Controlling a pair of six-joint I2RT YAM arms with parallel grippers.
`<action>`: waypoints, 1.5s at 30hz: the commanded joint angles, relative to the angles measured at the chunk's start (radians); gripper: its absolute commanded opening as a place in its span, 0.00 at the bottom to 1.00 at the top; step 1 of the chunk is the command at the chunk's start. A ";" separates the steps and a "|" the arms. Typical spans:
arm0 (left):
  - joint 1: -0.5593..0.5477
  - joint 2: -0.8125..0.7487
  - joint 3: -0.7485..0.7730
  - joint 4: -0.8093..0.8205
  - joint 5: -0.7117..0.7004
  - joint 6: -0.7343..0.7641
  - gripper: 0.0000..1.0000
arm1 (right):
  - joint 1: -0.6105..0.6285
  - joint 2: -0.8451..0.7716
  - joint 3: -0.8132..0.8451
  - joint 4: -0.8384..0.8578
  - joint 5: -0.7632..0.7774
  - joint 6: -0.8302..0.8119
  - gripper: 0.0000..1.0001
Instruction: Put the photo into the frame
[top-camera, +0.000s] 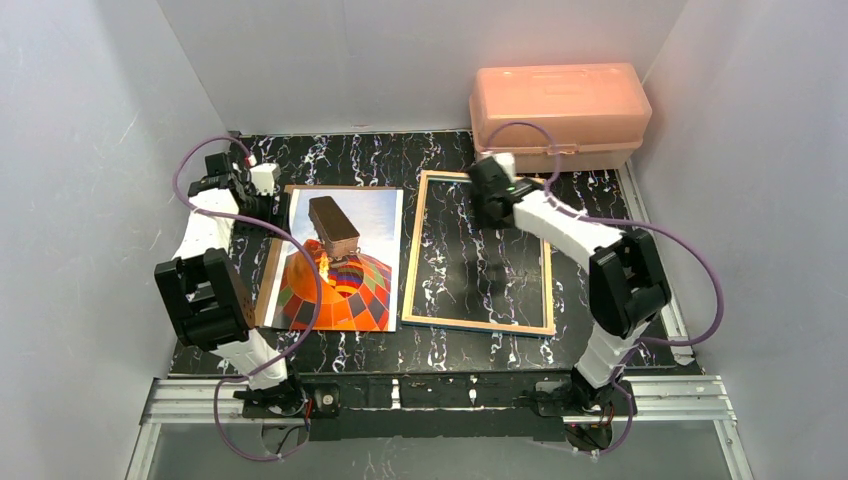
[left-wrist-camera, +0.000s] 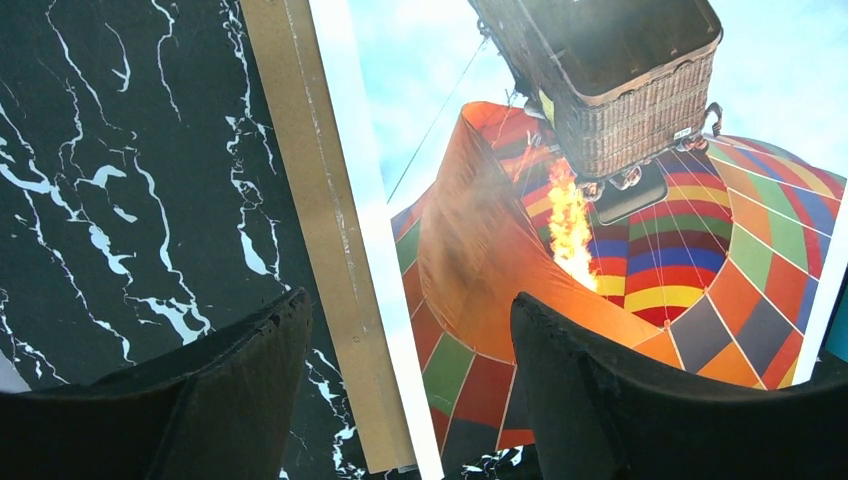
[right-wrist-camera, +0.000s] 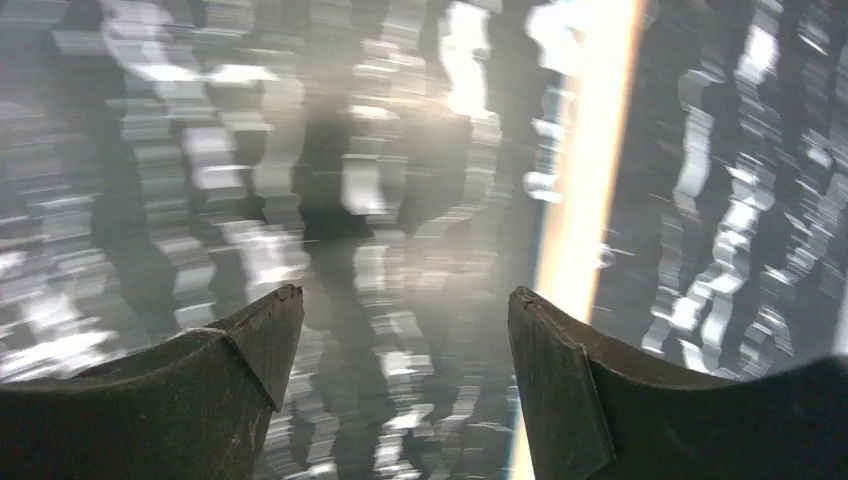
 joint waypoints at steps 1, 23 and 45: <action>0.024 0.010 0.002 -0.043 0.028 0.000 0.71 | 0.214 0.017 0.117 0.130 -0.078 0.153 0.83; 0.112 0.034 0.051 -0.109 0.075 -0.005 0.78 | 0.440 0.301 0.183 0.218 -0.109 0.232 0.56; 0.126 0.101 0.070 -0.083 0.030 0.015 0.77 | 0.453 0.115 0.195 0.253 -0.133 0.307 0.81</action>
